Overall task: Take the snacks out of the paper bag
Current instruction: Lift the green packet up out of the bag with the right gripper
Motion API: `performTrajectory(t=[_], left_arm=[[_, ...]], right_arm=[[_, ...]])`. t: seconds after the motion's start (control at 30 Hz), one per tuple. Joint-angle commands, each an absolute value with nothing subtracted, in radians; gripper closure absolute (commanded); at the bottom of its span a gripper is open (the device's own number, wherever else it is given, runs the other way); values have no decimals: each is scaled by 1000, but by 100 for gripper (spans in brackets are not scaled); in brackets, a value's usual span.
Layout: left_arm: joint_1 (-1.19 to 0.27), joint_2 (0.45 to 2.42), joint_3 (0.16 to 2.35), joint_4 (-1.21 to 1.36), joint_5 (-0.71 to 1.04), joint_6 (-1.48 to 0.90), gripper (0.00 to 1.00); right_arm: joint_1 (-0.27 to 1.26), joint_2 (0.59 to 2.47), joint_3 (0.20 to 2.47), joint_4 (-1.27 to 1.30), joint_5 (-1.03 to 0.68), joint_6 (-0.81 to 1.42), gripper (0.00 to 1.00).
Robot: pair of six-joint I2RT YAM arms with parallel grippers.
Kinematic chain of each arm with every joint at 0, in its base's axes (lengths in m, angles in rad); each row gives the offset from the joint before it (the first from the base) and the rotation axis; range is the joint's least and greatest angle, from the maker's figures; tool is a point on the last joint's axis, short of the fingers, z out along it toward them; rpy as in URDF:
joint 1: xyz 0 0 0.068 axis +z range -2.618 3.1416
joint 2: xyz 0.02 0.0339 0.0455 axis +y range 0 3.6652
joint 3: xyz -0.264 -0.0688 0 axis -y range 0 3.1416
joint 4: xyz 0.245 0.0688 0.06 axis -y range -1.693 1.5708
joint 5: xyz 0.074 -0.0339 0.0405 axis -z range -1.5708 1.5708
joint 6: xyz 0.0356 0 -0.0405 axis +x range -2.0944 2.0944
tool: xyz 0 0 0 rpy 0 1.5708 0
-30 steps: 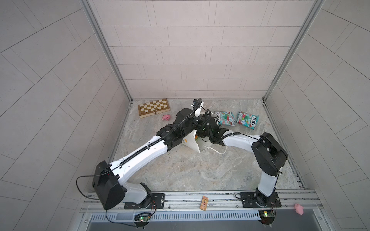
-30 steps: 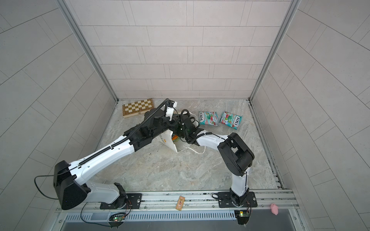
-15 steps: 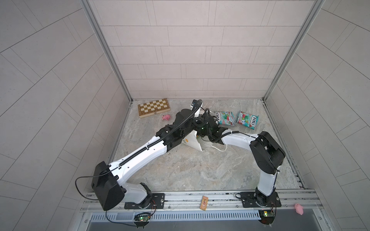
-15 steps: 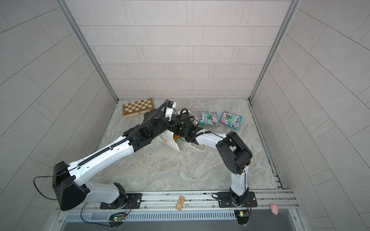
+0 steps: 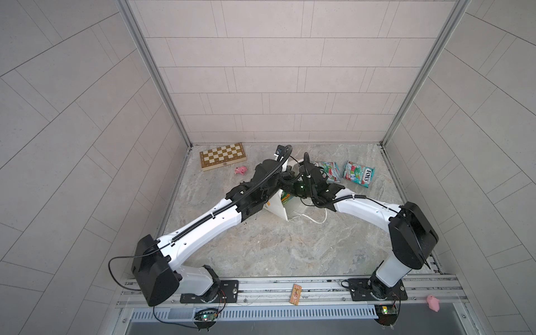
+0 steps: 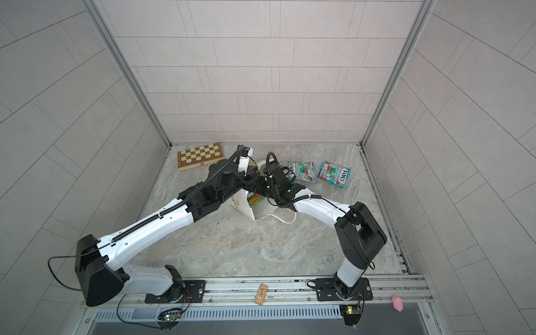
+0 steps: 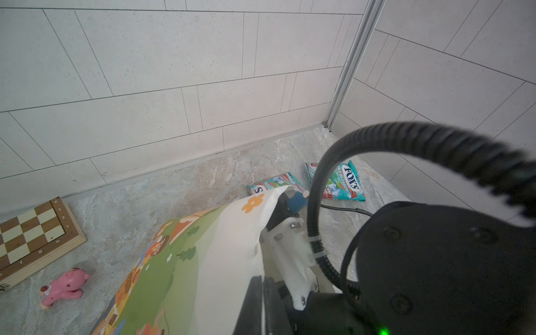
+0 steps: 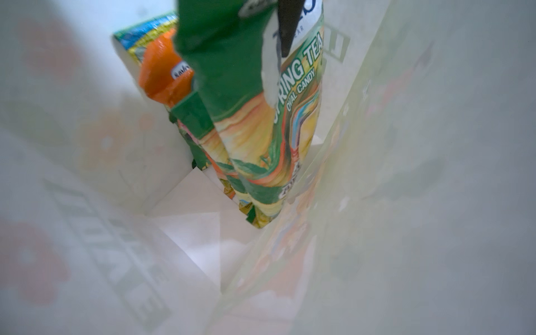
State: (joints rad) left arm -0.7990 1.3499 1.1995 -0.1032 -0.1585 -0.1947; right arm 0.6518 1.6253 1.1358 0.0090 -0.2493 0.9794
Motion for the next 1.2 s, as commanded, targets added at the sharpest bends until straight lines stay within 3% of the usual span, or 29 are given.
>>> performTrajectory(t=[0.0,0.67,1.17], left_arm=[[-804,1323,1188,-103,-182,-207,100],[-804,1327,1192,-114,-195,-218,100],[-803,1331,1198,-123,-199,-220,100]], right_arm=[[648,1538,1127,-47,-217,892,100],[641,1225,1203,-324,-158,625,100],[468,1026,1178,-356,-258,574,100]])
